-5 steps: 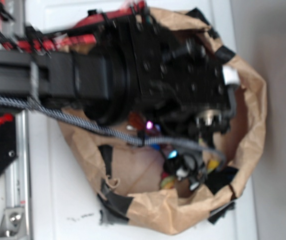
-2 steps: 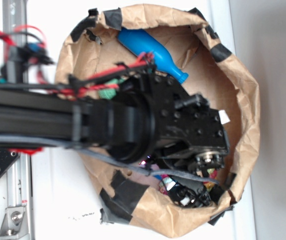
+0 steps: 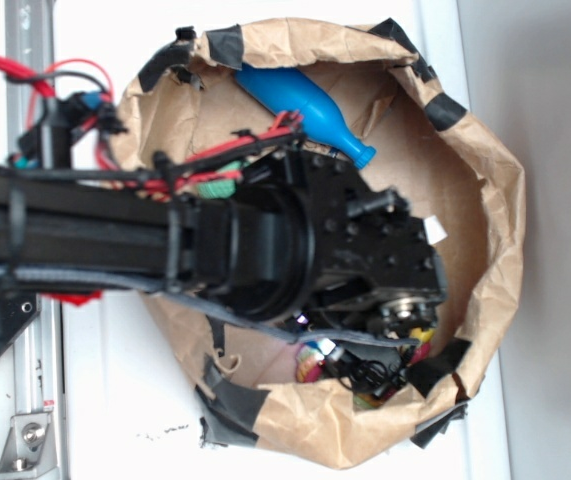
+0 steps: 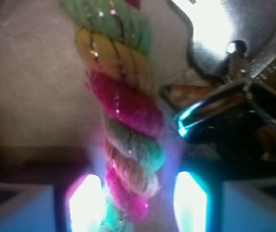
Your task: Grab the multicolored rope.
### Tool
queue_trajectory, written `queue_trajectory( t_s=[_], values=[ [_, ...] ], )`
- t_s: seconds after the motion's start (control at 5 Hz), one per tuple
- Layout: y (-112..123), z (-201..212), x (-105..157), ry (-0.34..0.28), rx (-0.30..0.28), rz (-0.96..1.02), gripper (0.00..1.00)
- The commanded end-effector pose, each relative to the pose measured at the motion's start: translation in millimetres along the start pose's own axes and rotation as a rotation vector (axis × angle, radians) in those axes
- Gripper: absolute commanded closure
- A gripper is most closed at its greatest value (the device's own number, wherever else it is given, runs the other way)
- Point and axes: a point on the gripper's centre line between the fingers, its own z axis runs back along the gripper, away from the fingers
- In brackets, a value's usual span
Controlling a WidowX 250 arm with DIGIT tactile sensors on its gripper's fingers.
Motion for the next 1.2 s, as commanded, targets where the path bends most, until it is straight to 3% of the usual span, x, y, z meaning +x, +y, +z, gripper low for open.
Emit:
queue_trajectory(
  t_s=[0.0, 0.2, 0.4, 0.6, 1.0],
  values=[
    [14.8, 36.1, -1.0, -0.141, 0.04, -0.239, 1.0],
    [18.6, 74.7, 19.3, -0.176, 0.142, -0.419, 1.0],
    [23.9, 118.9, 29.1, -0.192, 0.169, -0.559, 1.0],
    [34.1, 165.8, 25.3, -0.192, 0.135, -0.738, 1.0],
    [58.6, 175.1, 4.3, -0.322, 0.154, -0.738, 1.0]
  ],
)
